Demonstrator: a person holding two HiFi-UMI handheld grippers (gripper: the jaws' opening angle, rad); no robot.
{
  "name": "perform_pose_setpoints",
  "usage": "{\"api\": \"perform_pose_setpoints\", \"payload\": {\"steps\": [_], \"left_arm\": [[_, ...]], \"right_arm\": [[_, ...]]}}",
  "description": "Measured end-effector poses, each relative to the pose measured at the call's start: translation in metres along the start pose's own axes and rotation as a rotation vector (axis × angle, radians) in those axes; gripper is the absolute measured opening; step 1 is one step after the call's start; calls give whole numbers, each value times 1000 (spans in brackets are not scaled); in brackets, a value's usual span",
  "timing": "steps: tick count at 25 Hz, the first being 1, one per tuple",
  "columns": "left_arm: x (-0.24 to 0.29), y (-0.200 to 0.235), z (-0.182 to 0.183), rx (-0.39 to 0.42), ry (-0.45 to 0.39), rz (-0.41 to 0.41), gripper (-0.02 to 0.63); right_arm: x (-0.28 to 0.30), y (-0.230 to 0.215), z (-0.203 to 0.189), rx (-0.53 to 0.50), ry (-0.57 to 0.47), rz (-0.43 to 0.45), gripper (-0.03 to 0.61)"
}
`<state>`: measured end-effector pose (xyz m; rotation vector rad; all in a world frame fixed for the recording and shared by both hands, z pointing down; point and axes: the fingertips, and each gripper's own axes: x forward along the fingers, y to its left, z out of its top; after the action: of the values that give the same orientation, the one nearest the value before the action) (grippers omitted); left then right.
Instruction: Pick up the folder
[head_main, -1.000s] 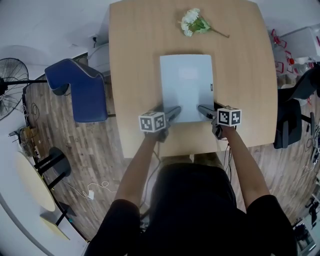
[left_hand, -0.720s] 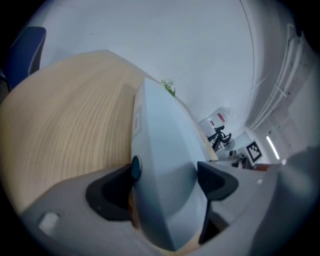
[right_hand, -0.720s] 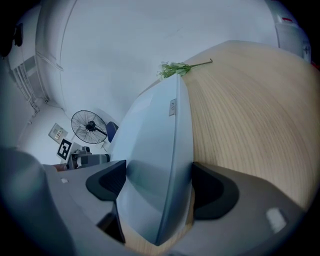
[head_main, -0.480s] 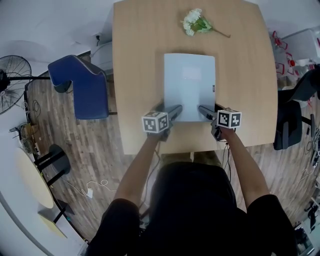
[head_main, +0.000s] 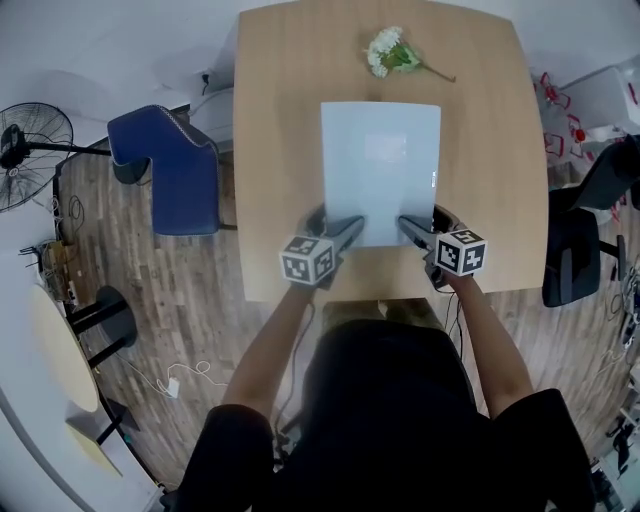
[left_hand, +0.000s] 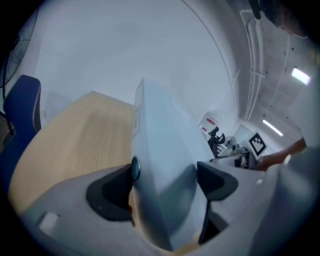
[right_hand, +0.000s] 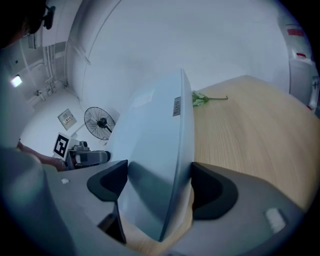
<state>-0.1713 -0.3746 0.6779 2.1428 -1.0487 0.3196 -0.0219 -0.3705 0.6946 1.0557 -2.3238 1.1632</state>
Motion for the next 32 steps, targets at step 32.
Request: {"api": "perform_pose_setpoints", "payload": {"steps": [32], "left_arm": [[-168,-156,145,307,-474,50,403]], "right_arm": [[-174,160,127,-414,-443,69,391]]}}
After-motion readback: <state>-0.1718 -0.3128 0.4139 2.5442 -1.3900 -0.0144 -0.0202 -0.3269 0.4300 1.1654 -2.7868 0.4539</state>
